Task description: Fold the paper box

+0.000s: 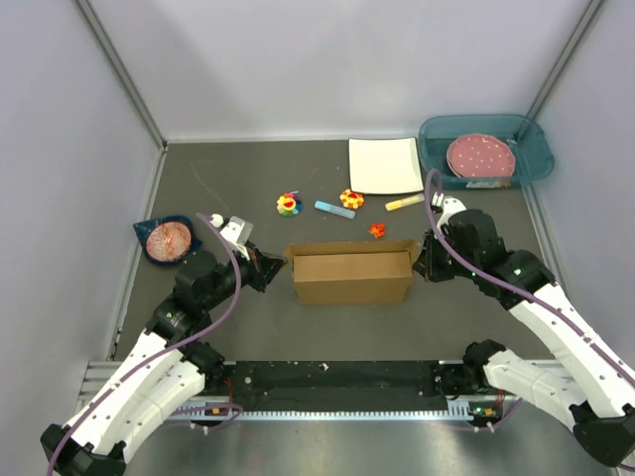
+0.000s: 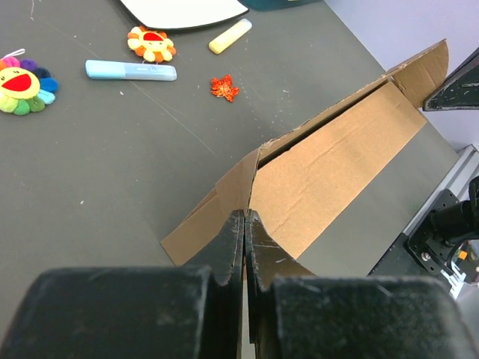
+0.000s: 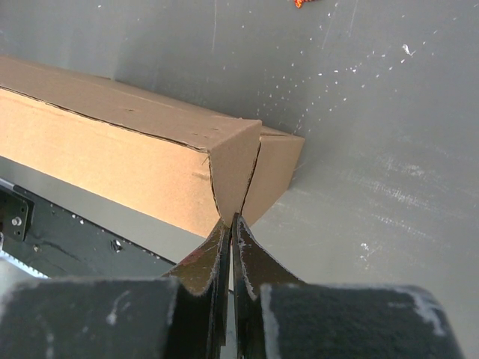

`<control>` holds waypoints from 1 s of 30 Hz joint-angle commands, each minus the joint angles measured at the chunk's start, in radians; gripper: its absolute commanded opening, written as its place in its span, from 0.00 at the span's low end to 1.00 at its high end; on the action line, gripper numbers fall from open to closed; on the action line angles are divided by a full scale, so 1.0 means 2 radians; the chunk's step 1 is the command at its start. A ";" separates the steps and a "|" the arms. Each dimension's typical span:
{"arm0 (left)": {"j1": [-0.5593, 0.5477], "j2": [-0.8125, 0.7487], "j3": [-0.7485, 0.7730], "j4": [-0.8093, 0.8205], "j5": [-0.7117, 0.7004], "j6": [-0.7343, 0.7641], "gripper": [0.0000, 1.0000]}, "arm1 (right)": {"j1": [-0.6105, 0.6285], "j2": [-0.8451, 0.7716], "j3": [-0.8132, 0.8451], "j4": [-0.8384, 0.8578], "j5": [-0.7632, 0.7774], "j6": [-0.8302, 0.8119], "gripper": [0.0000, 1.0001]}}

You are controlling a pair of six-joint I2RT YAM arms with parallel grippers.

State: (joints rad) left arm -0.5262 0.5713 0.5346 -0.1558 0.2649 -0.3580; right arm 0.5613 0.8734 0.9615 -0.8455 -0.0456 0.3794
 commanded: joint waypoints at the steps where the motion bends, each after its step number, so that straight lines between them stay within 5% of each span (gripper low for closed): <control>1: -0.002 -0.002 0.013 0.027 0.027 -0.020 0.00 | 0.005 0.017 -0.025 -0.045 0.000 0.006 0.00; 14: -0.002 0.028 0.047 0.030 0.027 -0.144 0.00 | 0.009 0.019 -0.026 -0.046 0.003 0.007 0.00; 30: -0.014 0.004 -0.003 0.046 -0.032 -0.224 0.00 | 0.013 0.024 -0.027 -0.045 0.006 0.007 0.00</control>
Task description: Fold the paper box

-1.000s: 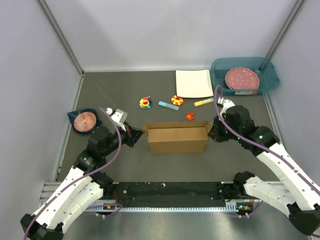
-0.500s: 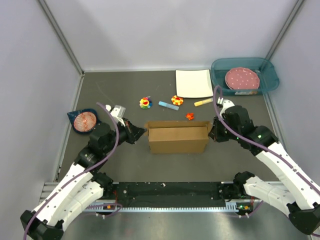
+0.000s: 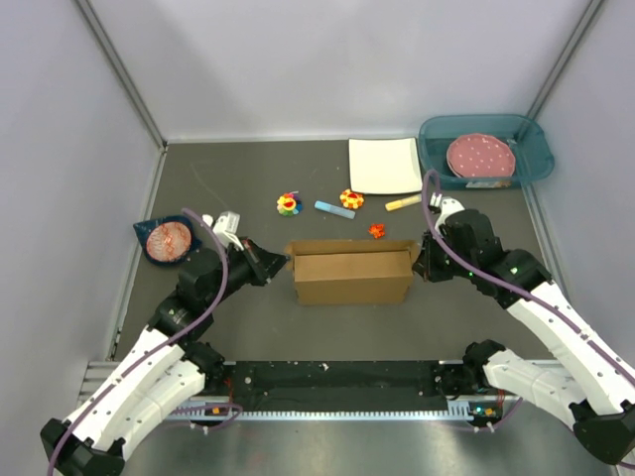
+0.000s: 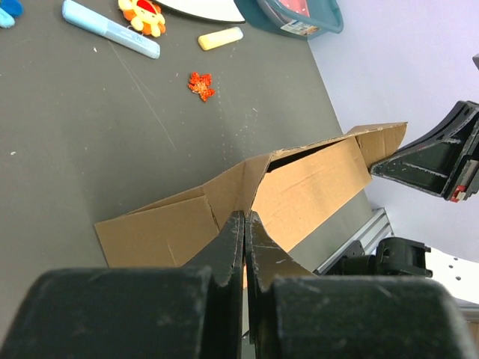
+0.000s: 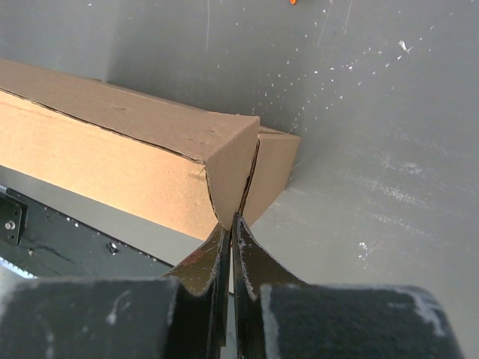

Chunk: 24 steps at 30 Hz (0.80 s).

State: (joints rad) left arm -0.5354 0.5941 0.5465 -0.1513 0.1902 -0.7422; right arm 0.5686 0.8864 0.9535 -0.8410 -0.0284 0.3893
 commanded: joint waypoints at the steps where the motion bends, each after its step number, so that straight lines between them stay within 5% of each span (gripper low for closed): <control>1: -0.011 -0.006 -0.011 0.044 0.006 -0.038 0.00 | 0.011 0.018 -0.023 -0.047 -0.002 0.003 0.00; 15: -0.123 0.010 -0.040 0.045 -0.149 0.021 0.00 | 0.015 0.013 -0.023 -0.048 -0.002 0.005 0.00; 24: -0.138 0.000 -0.054 0.045 -0.196 0.070 0.00 | 0.015 0.011 -0.023 -0.047 -0.003 0.003 0.00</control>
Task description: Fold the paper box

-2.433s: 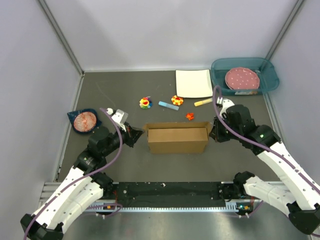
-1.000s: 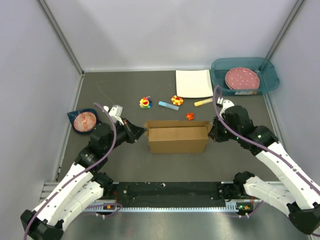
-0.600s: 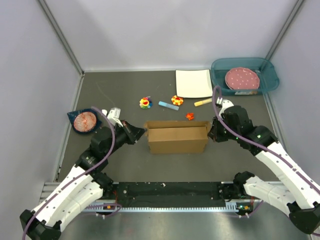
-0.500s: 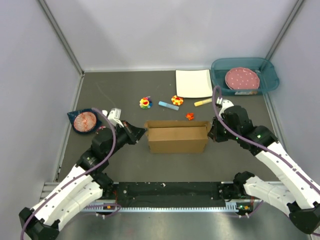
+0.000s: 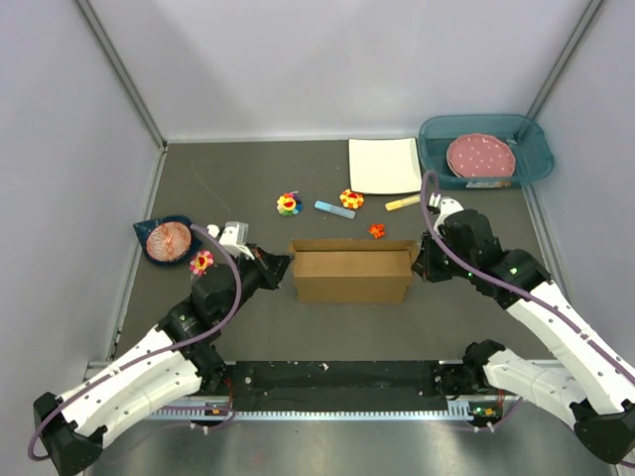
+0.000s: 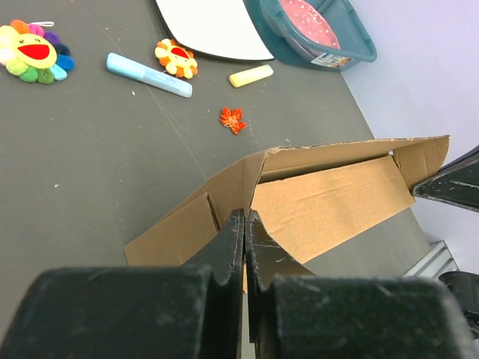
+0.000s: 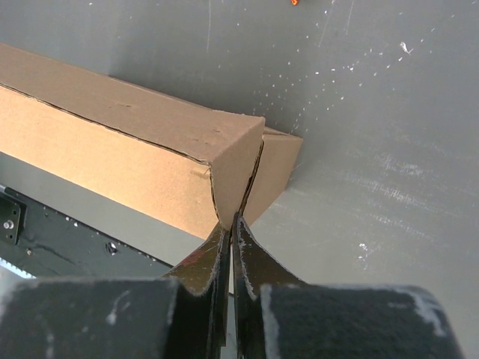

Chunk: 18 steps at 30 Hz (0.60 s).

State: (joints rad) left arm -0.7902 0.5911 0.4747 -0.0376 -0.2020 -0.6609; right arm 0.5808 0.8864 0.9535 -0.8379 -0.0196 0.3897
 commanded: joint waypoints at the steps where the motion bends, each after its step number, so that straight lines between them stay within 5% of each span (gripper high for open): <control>1: -0.011 0.001 -0.020 -0.012 -0.003 0.041 0.00 | 0.009 0.011 -0.023 -0.049 -0.007 0.003 0.00; 18: -0.021 -0.012 -0.043 0.002 -0.037 0.095 0.00 | 0.010 0.012 -0.025 -0.049 -0.006 0.002 0.00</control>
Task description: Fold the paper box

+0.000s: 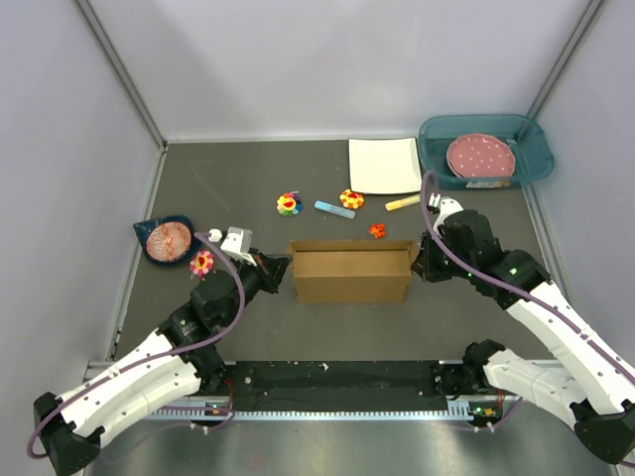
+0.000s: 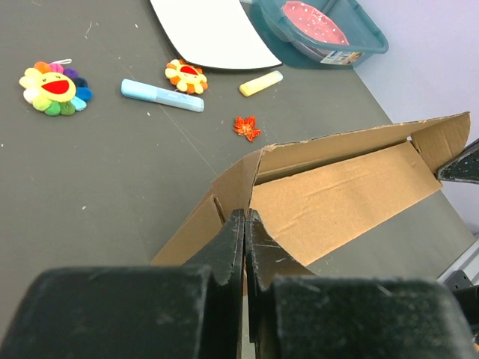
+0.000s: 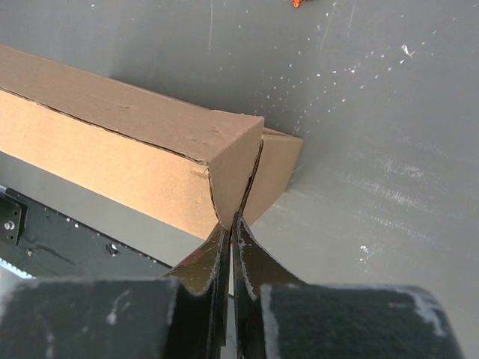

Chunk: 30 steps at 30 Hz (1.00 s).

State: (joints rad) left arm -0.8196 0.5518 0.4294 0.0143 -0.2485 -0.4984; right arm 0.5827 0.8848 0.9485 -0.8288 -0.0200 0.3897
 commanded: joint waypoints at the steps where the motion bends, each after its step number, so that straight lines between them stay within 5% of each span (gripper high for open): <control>1: -0.008 0.009 -0.021 -0.021 -0.021 0.015 0.00 | 0.009 0.012 -0.023 -0.053 -0.005 0.002 0.00; 30: -0.014 0.005 0.032 -0.034 -0.057 0.123 0.00 | 0.009 0.013 -0.023 -0.053 -0.009 0.001 0.00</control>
State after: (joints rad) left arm -0.8528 0.5591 0.4583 -0.0196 -0.3054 -0.2996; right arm 0.5869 0.8860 0.9424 -0.8146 -0.0322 0.3904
